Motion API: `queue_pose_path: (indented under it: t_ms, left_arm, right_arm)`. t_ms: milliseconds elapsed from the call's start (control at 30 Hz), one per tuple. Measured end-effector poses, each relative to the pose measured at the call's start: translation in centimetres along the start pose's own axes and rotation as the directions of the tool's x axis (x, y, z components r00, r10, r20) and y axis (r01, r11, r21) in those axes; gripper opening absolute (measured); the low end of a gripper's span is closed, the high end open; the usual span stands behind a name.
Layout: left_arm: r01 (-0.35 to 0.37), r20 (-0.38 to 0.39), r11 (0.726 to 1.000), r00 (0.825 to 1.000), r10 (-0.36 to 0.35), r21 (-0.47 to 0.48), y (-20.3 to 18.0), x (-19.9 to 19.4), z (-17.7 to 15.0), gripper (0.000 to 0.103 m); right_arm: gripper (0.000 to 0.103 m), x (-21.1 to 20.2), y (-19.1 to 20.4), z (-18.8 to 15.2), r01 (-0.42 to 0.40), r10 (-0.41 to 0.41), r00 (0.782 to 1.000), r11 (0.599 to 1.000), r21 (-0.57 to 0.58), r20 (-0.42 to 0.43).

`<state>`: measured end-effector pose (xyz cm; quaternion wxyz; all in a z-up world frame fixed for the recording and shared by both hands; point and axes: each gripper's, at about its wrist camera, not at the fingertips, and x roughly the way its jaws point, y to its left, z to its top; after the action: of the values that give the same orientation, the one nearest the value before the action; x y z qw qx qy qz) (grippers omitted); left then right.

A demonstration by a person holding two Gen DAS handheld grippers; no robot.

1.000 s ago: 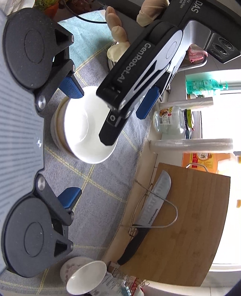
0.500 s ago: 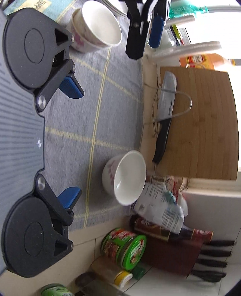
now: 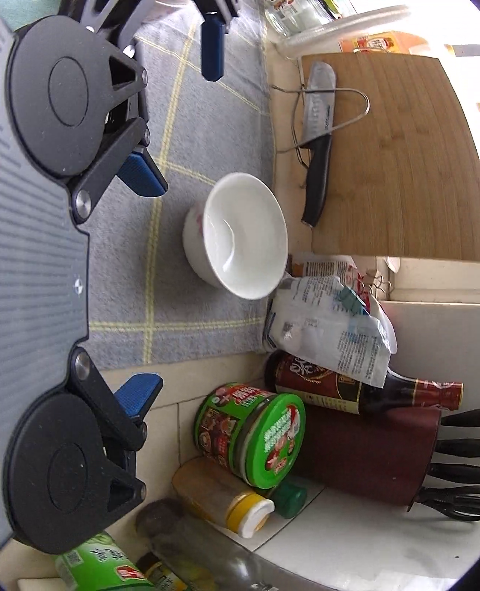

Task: Organize plates and bowls
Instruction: 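Move the right gripper to the pink-floral white bowl, then close the right gripper on the floral bowl's rim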

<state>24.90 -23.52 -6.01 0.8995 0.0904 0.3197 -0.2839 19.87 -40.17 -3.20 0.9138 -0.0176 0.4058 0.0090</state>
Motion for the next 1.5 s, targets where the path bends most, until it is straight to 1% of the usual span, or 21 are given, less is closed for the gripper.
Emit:
queue_pose_path:
  t_ms: [133, 233, 400, 600, 733, 867, 933, 1067, 1267, 1500]
  left_arm:
    - [-0.032, 0.013, 0.999, 0.999, 0.032, -0.018, -0.6, 2.0, 0.1, 0.094]
    - [-0.058, 0.029, 0.998, 0.998, 0.058, -0.017, -0.8, 3.4, 0.4, 0.094]
    - [-0.102, 0.052, 0.994, 0.993, 0.103, -0.025, -1.0, 5.3, 0.8, 0.094]
    - [-0.122, 0.058, 0.992, 0.991, 0.123, -0.022, -1.4, 7.1, 1.3, 0.094]
    - [-0.114, 0.055, 0.993, 0.992, 0.114, -0.009, -1.6, 7.8, 1.5, 0.094]
    - [-0.099, 0.06, 0.995, 0.993, 0.098, 0.005, -1.7, 8.1, 1.5, 0.092]
    - [-0.087, 0.061, 0.996, 0.994, 0.086, 0.011, -1.8, 8.2, 1.6, 0.091]
    - [-0.07, 0.061, 0.997, 0.996, 0.069, 0.016, -1.8, 8.4, 1.7, 0.09]
    - [-0.054, 0.065, 0.998, 0.997, 0.052, 0.025, -1.7, 8.7, 1.7, 0.088]
    - [-0.046, 0.069, 0.998, 0.997, 0.044, 0.03, -1.6, 9.1, 1.7, 0.088]
  right_arm:
    - [0.103, 1.0, -0.9, 1.4, -0.019, 0.019, 1.0, 1.0, -0.015, -0.011]
    - [0.103, 1.9, -1.4, 2.3, -0.047, 0.047, 0.999, 0.999, -0.028, -0.02]
    - [0.103, 3.5, -1.7, 4.1, -0.14, 0.138, 0.99, 0.989, -0.039, -0.038]
    - [0.102, 5.9, -1.7, 6.2, -0.211, 0.208, 0.977, 0.974, -0.079, -0.042]
    - [0.091, 7.8, -1.6, 7.3, -0.241, 0.235, 0.97, 0.964, -0.108, -0.064]
    - [0.08, 9.3, -1.3, 7.9, -0.256, 0.245, 0.965, 0.957, -0.135, -0.09]
    - [0.076, 9.9, -1.3, 8.1, -0.275, 0.263, 0.96, 0.951, -0.14, -0.099]
    - [0.07, 10.4, -1.0, 8.5, -0.291, 0.276, 0.955, 0.943, -0.161, -0.109]
    - [0.066, 10.9, -0.5, 9.0, -0.306, 0.286, 0.95, 0.933, -0.19, -0.124]
    - [0.063, 11.2, -0.3, 9.1, -0.301, 0.276, 0.95, 0.931, -0.208, -0.143]
